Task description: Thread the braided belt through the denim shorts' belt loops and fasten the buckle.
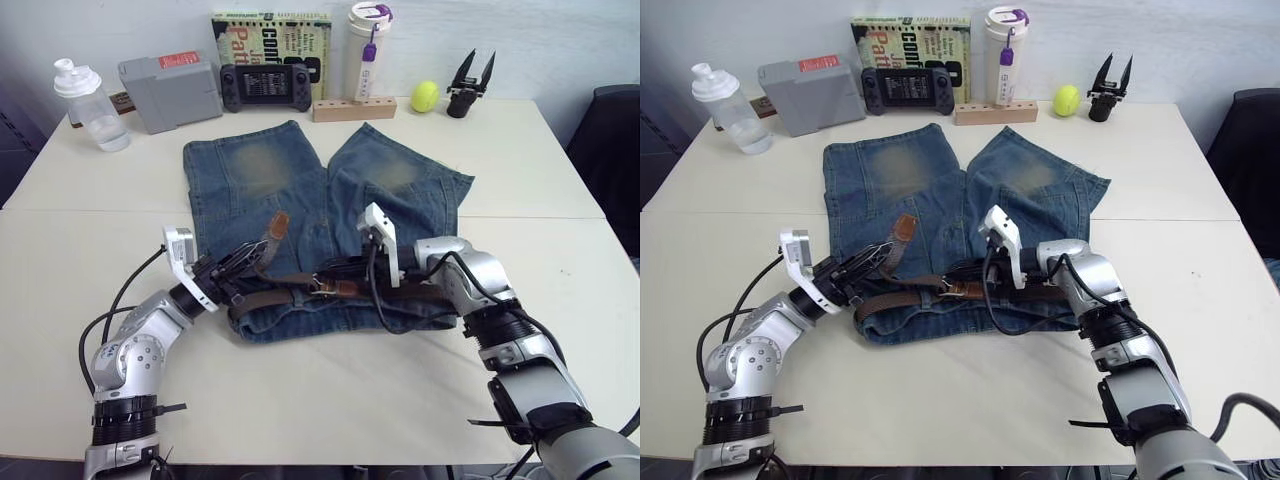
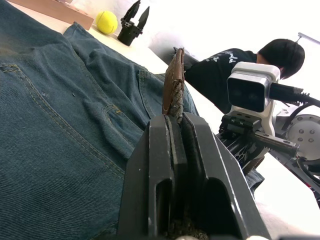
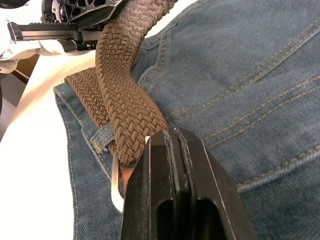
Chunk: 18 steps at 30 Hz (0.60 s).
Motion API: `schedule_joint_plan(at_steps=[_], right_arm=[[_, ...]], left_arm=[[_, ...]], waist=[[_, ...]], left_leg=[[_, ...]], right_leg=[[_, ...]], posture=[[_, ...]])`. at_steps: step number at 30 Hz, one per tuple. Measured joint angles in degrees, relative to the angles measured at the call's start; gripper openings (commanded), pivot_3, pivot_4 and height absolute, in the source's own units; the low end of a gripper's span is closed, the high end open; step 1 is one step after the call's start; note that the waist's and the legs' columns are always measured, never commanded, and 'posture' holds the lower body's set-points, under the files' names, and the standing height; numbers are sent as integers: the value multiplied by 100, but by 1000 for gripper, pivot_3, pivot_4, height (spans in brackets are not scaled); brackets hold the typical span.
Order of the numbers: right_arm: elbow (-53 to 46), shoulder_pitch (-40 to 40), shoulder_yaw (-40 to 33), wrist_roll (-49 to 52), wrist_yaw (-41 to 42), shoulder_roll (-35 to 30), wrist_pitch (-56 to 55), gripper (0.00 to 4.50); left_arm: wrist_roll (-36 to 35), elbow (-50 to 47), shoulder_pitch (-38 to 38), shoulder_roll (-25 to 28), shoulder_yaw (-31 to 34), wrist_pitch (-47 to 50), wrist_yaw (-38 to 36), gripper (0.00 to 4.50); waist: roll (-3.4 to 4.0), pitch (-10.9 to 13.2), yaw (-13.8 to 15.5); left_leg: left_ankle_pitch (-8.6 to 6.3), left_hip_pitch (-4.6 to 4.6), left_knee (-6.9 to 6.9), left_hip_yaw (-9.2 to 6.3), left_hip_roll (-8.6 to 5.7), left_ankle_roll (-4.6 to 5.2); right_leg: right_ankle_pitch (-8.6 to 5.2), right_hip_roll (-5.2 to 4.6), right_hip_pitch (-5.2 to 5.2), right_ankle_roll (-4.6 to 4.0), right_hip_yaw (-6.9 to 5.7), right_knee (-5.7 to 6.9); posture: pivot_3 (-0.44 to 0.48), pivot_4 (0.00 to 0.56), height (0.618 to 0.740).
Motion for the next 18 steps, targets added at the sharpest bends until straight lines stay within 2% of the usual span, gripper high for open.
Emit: schedule_joint_plan(at_steps=[18], right_arm=[[156,-14,226,-354,188,142,-217,74]], left_arm=[[71,42,223,85,-136,-176,-235,0]], waist=[[0,0,-20]], left_leg=[[-1,0,-3,0,0,-2]], right_leg=[[0,-2,-1,0,0,-1]], posture=[[0,150,694]])
